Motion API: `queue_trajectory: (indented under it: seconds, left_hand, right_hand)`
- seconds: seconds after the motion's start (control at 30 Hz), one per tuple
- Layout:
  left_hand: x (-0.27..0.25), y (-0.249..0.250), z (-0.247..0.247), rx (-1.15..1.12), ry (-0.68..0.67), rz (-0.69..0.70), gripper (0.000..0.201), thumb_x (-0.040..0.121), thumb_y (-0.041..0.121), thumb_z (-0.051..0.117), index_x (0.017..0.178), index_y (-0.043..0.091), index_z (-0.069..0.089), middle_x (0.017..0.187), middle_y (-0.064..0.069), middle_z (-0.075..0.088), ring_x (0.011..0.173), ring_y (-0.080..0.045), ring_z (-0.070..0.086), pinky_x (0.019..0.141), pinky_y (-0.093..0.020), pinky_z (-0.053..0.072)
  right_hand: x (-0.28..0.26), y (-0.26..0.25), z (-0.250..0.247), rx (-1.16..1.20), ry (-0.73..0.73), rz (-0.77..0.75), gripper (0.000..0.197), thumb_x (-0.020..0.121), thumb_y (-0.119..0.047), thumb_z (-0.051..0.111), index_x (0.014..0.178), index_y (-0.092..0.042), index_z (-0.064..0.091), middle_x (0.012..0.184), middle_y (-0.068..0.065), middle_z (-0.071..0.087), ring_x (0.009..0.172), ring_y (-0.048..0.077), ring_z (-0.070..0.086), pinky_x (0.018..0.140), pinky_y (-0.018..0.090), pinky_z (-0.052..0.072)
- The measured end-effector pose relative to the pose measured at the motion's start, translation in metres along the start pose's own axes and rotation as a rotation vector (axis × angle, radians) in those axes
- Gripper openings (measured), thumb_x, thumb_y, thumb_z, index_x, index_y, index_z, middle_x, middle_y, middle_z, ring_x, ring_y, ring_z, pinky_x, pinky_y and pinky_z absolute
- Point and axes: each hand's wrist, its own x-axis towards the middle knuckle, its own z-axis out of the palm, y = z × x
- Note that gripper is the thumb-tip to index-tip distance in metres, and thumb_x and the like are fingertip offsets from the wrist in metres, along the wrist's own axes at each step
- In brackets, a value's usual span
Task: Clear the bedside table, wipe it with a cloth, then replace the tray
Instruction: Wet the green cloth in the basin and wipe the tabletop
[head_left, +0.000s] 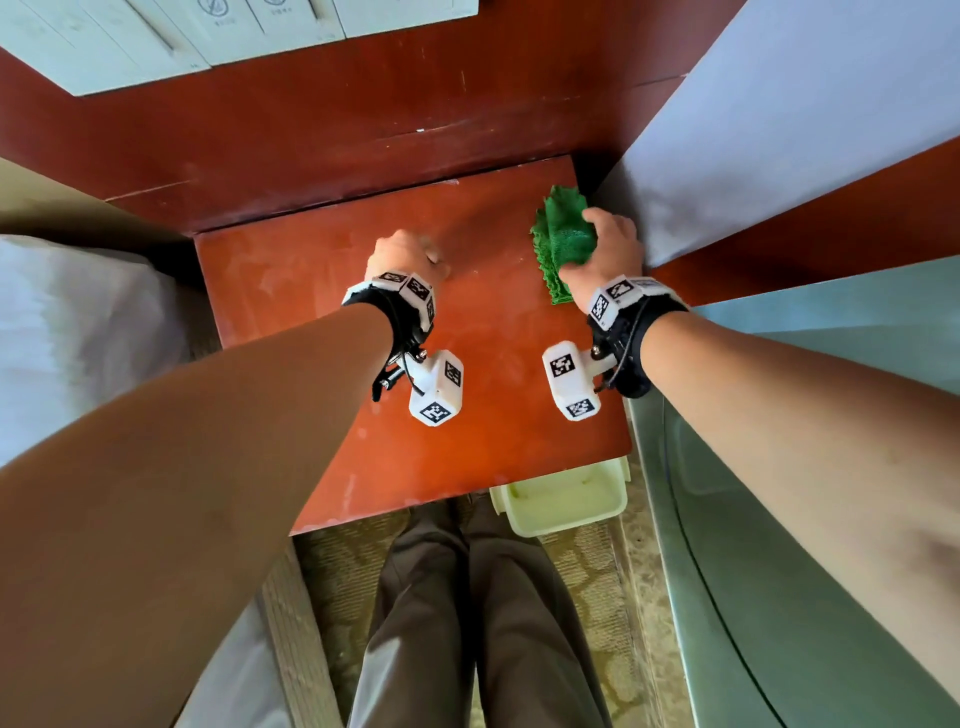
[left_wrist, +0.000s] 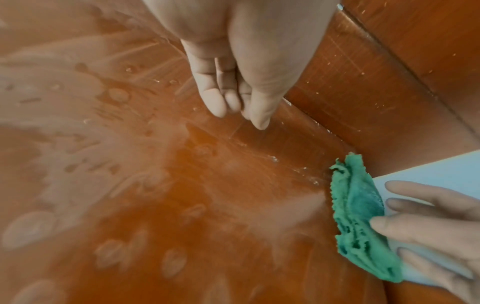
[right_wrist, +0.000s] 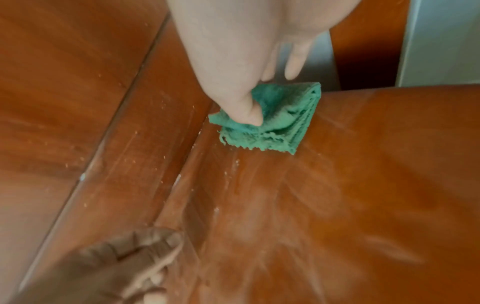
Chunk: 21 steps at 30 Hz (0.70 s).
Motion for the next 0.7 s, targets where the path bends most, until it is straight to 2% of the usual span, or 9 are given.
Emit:
queue_trajectory:
  seconds: [0.07,0.13,0.2,0.23,0.3,0.4,0.5,0.6,0.7]
  left_hand:
    - [0.002,-0.004,0.001,0.102,0.016,0.021,0.02,0.083,0.037,0.072,0.099,0.027,0.067,0.112,-0.006,0.066,0.106,-0.026,0.062,0.088,-0.037,0.055]
    - [0.002,-0.009,0.004,0.221,0.048,0.084,0.051,0.077,0.044,0.077,0.119,0.025,0.057,0.134,-0.007,0.047,0.128,-0.028,0.041,0.1,-0.042,0.046]
    - [0.0,-0.012,0.005,0.319,0.042,0.139,0.093,0.068,0.05,0.082,0.144,0.024,0.034,0.153,-0.008,0.021,0.143,-0.033,0.018,0.111,-0.047,0.031]
    - [-0.001,-0.014,0.005,0.359,0.023,0.151,0.11,0.064,0.053,0.083,0.151,0.026,0.021,0.159,-0.008,0.008,0.147,-0.033,0.007,0.115,-0.05,0.024]
    - [0.001,-0.019,0.006,0.435,-0.015,0.164,0.129,0.058,0.059,0.085,0.154,0.028,0.006,0.162,-0.006,-0.008,0.149,-0.033,-0.005,0.118,-0.052,0.016]
    - [0.003,-0.025,0.006,0.508,-0.049,0.179,0.135,0.056,0.058,0.086,0.155,0.027,0.0,0.162,-0.007,-0.014,0.149,-0.033,-0.008,0.119,-0.052,0.012]
    - [0.005,-0.026,0.007,0.527,-0.039,0.19,0.135,0.056,0.058,0.086,0.156,0.026,0.001,0.162,-0.007,-0.013,0.149,-0.032,-0.008,0.119,-0.052,0.013]
    - [0.005,-0.024,0.006,0.538,-0.059,0.174,0.136,0.056,0.058,0.086,0.156,0.026,-0.001,0.162,-0.007,-0.014,0.149,-0.032,-0.009,0.119,-0.052,0.013]
    - [0.004,-0.024,0.005,0.54,-0.062,0.176,0.136,0.058,0.057,0.086,0.156,0.026,-0.001,0.162,-0.006,-0.014,0.149,-0.032,-0.009,0.119,-0.052,0.013]
  right_hand:
    - [-0.006,0.006,0.001,-0.118,-0.004,-0.101,0.063,0.076,-0.012,0.068,0.134,-0.023,0.049,0.137,0.003,0.043,0.121,0.03,0.045,0.1,0.039,0.043]
    - [-0.01,0.012,0.002,-0.185,0.009,-0.212,0.059,0.078,-0.01,0.066,0.133,-0.021,0.051,0.137,0.004,0.044,0.12,0.031,0.043,0.097,0.042,0.044]
    - [-0.011,0.017,0.005,-0.224,0.025,-0.305,0.056,0.079,-0.007,0.064,0.132,-0.02,0.052,0.138,0.003,0.045,0.118,0.033,0.044,0.094,0.042,0.045]
    - [-0.01,0.018,0.007,-0.24,0.022,-0.328,0.055,0.08,-0.007,0.062,0.133,-0.019,0.053,0.138,0.003,0.045,0.117,0.033,0.044,0.093,0.042,0.046]
    - [-0.009,0.019,0.008,-0.274,0.012,-0.35,0.054,0.081,-0.005,0.057,0.133,-0.018,0.053,0.138,0.004,0.045,0.117,0.033,0.043,0.09,0.043,0.047]
    - [-0.008,0.015,0.009,-0.366,-0.022,-0.359,0.052,0.084,-0.006,0.054,0.135,-0.016,0.052,0.139,0.007,0.044,0.12,0.035,0.04,0.09,0.043,0.045]
    - [-0.008,0.006,0.013,-0.432,-0.061,-0.325,0.056,0.084,-0.008,0.059,0.138,-0.016,0.048,0.143,0.008,0.038,0.124,0.035,0.037,0.095,0.041,0.042]
    - [-0.014,-0.004,0.024,-0.416,-0.093,-0.305,0.059,0.086,-0.006,0.058,0.141,-0.019,0.043,0.146,0.003,0.031,0.126,0.031,0.034,0.089,0.036,0.047]
    - [-0.024,-0.019,0.037,-0.434,-0.139,-0.371,0.06,0.086,-0.007,0.058,0.142,-0.022,0.041,0.147,0.0,0.027,0.125,0.029,0.033,0.086,0.035,0.05]
